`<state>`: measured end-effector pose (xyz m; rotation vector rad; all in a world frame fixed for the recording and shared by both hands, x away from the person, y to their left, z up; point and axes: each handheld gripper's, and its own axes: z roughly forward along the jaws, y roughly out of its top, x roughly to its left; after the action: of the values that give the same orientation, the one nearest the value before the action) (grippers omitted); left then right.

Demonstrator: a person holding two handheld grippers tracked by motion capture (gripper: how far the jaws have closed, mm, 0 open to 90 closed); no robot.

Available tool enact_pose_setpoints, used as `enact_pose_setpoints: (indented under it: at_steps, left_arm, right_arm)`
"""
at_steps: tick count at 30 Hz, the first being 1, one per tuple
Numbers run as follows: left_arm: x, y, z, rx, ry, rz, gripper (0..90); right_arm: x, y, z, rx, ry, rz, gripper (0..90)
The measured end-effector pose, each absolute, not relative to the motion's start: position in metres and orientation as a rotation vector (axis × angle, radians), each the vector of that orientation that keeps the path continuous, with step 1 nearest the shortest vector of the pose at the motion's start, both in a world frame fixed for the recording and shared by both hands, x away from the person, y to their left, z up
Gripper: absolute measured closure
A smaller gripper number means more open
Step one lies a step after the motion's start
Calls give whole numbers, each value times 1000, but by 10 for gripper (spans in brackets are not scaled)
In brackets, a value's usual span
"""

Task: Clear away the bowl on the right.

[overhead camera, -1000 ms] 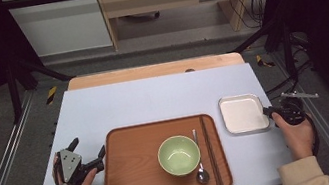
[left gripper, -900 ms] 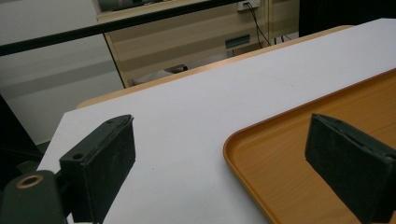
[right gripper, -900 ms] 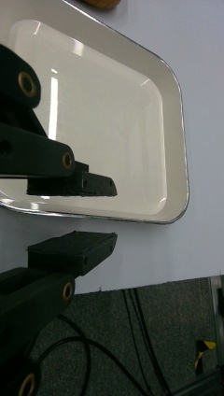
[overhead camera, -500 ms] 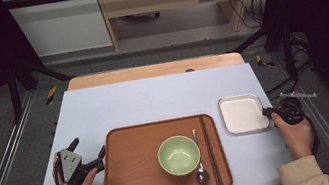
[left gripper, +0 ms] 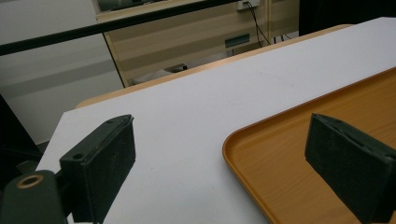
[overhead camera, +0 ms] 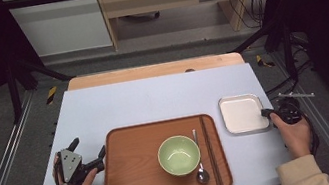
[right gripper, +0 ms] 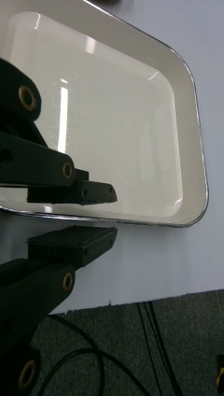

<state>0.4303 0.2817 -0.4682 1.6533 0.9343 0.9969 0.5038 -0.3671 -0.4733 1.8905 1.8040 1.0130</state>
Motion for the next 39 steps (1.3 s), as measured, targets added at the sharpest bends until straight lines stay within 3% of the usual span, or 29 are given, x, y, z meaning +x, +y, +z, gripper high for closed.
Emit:
enact_pose_setpoints:
  at_steps: [19,39]
  left_arm:
    - [430,282,-468,1654,934,998,83]
    - [426,278,-461,1631,917,989,99]
  right_arm:
    - [507,-368,-474,1944,1769,1043,885]
    - [493,-334,-417,1736,1645,1257,891]
